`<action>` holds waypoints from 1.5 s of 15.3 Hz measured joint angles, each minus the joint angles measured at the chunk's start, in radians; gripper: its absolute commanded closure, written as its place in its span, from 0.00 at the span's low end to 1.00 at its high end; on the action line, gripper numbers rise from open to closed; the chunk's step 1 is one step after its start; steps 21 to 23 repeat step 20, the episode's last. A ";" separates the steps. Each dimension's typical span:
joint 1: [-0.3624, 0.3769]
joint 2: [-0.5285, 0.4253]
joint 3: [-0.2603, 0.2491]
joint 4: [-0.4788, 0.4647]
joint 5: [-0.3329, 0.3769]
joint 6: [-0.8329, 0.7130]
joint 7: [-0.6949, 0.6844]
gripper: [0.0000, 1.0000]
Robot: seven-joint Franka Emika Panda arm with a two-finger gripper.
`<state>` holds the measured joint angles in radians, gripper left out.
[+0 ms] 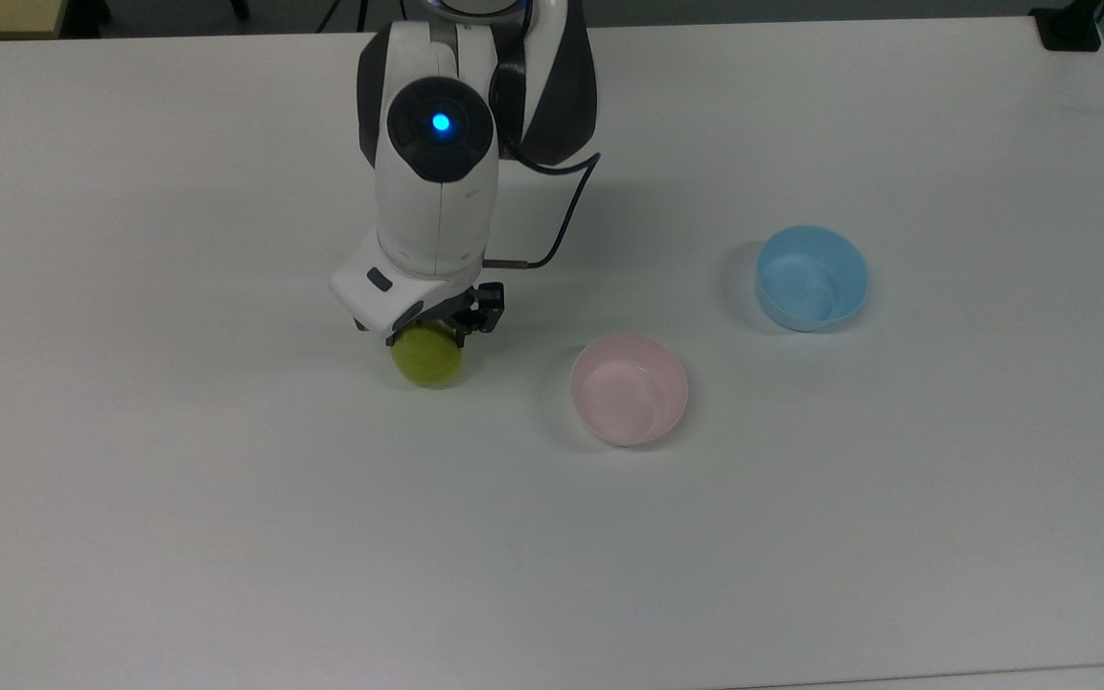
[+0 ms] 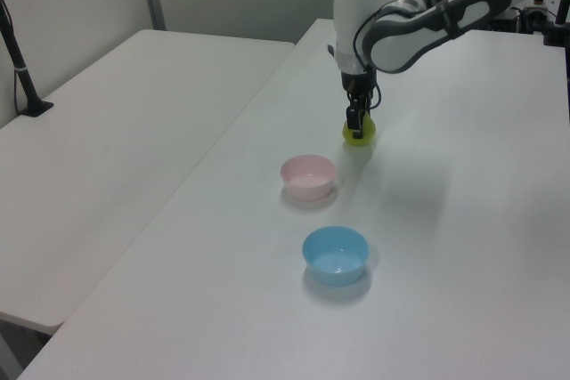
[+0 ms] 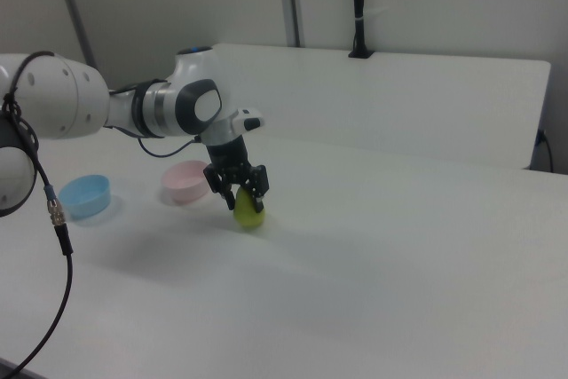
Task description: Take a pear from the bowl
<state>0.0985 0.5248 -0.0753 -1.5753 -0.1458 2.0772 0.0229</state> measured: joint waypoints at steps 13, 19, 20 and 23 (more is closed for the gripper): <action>-0.019 -0.232 -0.003 0.030 -0.005 -0.212 0.002 0.00; -0.019 -0.383 -0.003 -0.004 0.001 -0.353 0.002 0.00; -0.019 -0.393 -0.003 -0.009 0.001 -0.356 0.003 0.00; -0.019 -0.393 -0.003 -0.009 0.001 -0.356 0.003 0.00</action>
